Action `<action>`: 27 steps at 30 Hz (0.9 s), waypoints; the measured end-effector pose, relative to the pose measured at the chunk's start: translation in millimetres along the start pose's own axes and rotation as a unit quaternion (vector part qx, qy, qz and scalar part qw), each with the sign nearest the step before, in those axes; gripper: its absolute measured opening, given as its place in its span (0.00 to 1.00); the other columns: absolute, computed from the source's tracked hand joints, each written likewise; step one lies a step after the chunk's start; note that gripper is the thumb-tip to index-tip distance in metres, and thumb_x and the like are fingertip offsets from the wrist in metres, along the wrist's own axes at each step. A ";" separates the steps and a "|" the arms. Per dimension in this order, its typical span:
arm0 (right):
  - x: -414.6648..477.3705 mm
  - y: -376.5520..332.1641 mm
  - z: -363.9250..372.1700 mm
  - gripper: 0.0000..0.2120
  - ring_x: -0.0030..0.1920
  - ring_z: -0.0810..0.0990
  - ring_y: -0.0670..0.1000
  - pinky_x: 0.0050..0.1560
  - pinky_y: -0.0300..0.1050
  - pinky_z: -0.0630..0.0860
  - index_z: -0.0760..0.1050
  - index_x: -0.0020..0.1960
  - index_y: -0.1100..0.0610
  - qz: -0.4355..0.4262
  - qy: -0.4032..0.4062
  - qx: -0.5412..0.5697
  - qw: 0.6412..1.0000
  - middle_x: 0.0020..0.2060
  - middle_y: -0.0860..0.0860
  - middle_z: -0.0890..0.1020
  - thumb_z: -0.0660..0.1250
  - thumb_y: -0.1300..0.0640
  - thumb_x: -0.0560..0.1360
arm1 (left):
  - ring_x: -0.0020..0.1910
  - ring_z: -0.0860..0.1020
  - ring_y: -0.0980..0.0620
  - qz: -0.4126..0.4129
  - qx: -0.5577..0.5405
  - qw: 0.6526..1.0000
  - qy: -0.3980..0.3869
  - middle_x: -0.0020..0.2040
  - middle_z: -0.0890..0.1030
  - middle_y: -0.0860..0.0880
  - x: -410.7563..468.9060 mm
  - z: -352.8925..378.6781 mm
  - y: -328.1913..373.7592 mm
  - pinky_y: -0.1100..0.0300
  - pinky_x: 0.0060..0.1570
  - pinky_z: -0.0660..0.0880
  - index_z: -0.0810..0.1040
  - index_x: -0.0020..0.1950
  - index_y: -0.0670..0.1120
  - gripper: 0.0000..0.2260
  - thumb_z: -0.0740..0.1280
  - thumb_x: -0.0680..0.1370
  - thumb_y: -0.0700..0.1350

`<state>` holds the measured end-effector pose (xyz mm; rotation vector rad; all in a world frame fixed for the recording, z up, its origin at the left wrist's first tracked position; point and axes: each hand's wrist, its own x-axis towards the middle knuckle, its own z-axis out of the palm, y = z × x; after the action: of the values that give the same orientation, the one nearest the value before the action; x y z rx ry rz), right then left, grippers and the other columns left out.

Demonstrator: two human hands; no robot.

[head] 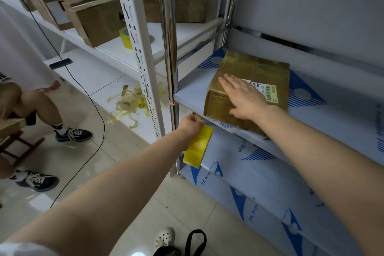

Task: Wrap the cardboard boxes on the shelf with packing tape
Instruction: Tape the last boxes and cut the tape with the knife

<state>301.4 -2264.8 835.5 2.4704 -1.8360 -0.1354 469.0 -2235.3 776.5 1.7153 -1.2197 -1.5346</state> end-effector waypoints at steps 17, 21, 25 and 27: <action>-77.1 -44.0 30.6 0.11 0.51 0.78 0.49 0.50 0.40 0.72 0.79 0.56 0.61 0.202 0.040 0.513 0.833 0.51 0.54 0.81 0.68 0.58 0.76 | 0.48 0.74 0.45 0.105 0.030 0.989 -0.096 0.49 0.76 0.42 -37.9 9.2 6.4 0.47 0.53 0.74 0.73 0.44 0.48 0.05 0.64 0.80 0.44; -98.9 -37.8 30.8 0.10 0.55 0.76 0.52 0.50 0.44 0.70 0.76 0.55 0.58 0.225 0.071 0.373 0.897 0.55 0.53 0.77 0.60 0.53 0.80 | 0.38 0.72 0.49 0.092 0.043 0.984 -0.148 0.41 0.74 0.45 -45.4 23.4 15.1 0.57 0.38 0.72 0.72 0.43 0.50 0.06 0.63 0.80 0.44; -119.7 -29.7 15.8 0.12 0.59 0.72 0.53 0.50 0.44 0.67 0.74 0.58 0.56 0.250 0.158 0.261 0.919 0.58 0.52 0.74 0.56 0.53 0.82 | 0.34 0.73 0.49 0.087 0.057 0.975 -0.197 0.36 0.73 0.48 -56.2 38.4 43.2 0.60 0.36 0.75 0.71 0.45 0.49 0.04 0.62 0.78 0.41; -127.8 -22.1 11.2 0.12 0.59 0.71 0.53 0.52 0.44 0.67 0.74 0.58 0.58 0.259 0.211 0.264 0.905 0.58 0.53 0.74 0.56 0.54 0.82 | 0.34 0.73 0.48 0.127 0.073 0.970 -0.196 0.35 0.73 0.48 -63.2 47.2 61.1 0.59 0.36 0.75 0.71 0.44 0.48 0.03 0.62 0.78 0.44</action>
<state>284.6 -2136.0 826.6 1.9052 -2.4353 0.9523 410.3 -2199.3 848.8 1.3082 -1.7150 -1.7058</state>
